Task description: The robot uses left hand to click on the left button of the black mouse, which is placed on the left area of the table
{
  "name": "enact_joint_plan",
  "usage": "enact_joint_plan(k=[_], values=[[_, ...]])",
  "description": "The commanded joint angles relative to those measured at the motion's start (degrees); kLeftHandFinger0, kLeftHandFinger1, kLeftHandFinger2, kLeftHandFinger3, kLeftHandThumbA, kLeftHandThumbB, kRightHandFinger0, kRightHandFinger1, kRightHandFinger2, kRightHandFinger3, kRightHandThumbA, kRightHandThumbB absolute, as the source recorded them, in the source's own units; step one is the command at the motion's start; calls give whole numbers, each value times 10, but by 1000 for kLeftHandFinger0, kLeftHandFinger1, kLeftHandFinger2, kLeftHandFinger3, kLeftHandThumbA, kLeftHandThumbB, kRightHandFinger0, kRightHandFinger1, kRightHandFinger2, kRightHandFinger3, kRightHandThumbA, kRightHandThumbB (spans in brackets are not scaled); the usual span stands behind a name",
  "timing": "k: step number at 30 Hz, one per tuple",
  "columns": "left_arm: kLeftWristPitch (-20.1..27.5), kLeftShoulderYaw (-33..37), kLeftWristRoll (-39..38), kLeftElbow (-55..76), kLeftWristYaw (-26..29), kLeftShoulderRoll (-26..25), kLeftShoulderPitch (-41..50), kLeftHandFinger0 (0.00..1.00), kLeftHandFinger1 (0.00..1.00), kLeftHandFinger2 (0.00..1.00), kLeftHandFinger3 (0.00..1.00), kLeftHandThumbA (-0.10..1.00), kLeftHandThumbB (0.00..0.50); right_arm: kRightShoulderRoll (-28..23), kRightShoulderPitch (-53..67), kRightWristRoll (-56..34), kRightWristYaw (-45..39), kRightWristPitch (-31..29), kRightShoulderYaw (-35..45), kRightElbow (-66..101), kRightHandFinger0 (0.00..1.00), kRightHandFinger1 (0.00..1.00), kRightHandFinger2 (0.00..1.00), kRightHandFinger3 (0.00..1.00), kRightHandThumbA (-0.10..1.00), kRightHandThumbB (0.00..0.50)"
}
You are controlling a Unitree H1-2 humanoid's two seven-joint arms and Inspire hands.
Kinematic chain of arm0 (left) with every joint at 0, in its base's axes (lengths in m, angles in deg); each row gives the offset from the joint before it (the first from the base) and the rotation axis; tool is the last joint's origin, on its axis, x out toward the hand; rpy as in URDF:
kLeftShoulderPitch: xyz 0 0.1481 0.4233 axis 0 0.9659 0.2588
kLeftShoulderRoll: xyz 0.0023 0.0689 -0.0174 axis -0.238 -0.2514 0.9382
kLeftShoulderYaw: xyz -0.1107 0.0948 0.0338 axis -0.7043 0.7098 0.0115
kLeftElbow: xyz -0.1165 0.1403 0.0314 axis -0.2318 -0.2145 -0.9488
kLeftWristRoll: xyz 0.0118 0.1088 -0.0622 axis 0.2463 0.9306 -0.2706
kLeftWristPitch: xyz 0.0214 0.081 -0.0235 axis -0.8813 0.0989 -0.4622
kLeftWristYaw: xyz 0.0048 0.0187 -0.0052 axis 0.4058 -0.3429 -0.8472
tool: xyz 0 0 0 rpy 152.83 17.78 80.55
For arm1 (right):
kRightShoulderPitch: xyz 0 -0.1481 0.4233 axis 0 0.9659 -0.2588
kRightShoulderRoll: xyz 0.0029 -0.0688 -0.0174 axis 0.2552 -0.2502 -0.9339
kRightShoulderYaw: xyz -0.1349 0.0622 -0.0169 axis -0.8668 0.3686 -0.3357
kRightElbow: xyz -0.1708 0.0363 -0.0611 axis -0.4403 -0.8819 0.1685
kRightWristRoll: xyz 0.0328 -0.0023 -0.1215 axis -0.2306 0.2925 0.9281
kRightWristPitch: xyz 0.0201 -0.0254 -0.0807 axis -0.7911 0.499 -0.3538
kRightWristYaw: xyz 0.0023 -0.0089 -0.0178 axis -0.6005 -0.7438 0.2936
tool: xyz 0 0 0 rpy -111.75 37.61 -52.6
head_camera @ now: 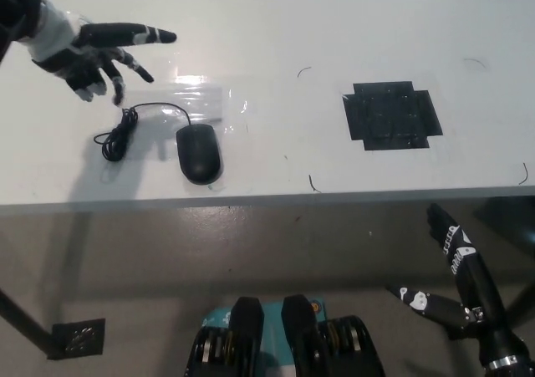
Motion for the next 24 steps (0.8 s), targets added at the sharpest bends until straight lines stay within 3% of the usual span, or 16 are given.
enact_joint_plan(k=[1,3,4,6,7,11,12,13,16,18,21,22,24], values=[[-3,-13,23,24,-54,1,-15,0,0,339,1000,1000,405,-9,-17,-9,-7,3,3,23,1000,1000,1000,1000,1000,113],[2,-14,26,26,-51,6,-9,0,11,385,1000,1000,404,-11,-17,-9,-9,5,3,25,1000,1000,1000,1000,1000,117],[15,-14,31,20,-49,9,-7,50,38,423,161,1000,412,-11,-17,-7,-8,7,3,26,1000,1000,1000,1000,1000,116],[16,-16,34,20,-49,10,-7,50,38,423,161,1000,412,-11,-17,-7,-8,7,3,26,1000,1000,1000,1000,1000,116],[11,-16,37,18,-47,15,-7,12,37,476,1000,1000,433,-11,-17,-7,-9,6,3,27,1000,1000,1000,1000,1000,110],[5,-15,50,17,-40,28,-8,0,22,421,1000,1000,416,-11,-20,-5,-8,4,2,26,1000,1000,1000,1000,1000,104],[5,-16,52,18,-39,28,-7,0,11,377,620,1000,414,-11,-20,-4,-8,4,2,25,1000,1000,1000,1000,1000,102],[3,-19,52,19,-37,28,-5,0,2,356,1000,1000,393,-11,-20,-6,-9,5,2,26,1000,1000,1000,1000,1000,102],[8,-19,60,12,-34,35,-4,0,27,430,1000,1000,424,-11,-19,-9,-8,4,5,28,1000,1000,1000,1000,1000,111],[1,-22,61,13,-32,37,-2,0,55,462,1000,1000,413,-13,-18,-9,-10,4,5,28,1000,1000,1000,1000,1000,110],[-2,-25,63,2,-32,41,-3,0,34,435,1000,1000,419,-12,-19,-6,-8,-1,5,25,1000,1000,1000,1000,1000,103],[3,-21,71,4,-31,42,-4,0,77,495,1000,1000,424,-12,-19,-7,-8,1,5,27,1000,1000,1000,1000,1000,102],[16,-23,74,7,-28,43,-2,0,110,517,1000,1000,439,-12,-18,-6,-6,0,5,26,1000,1000,1000,1000,1000,100]])
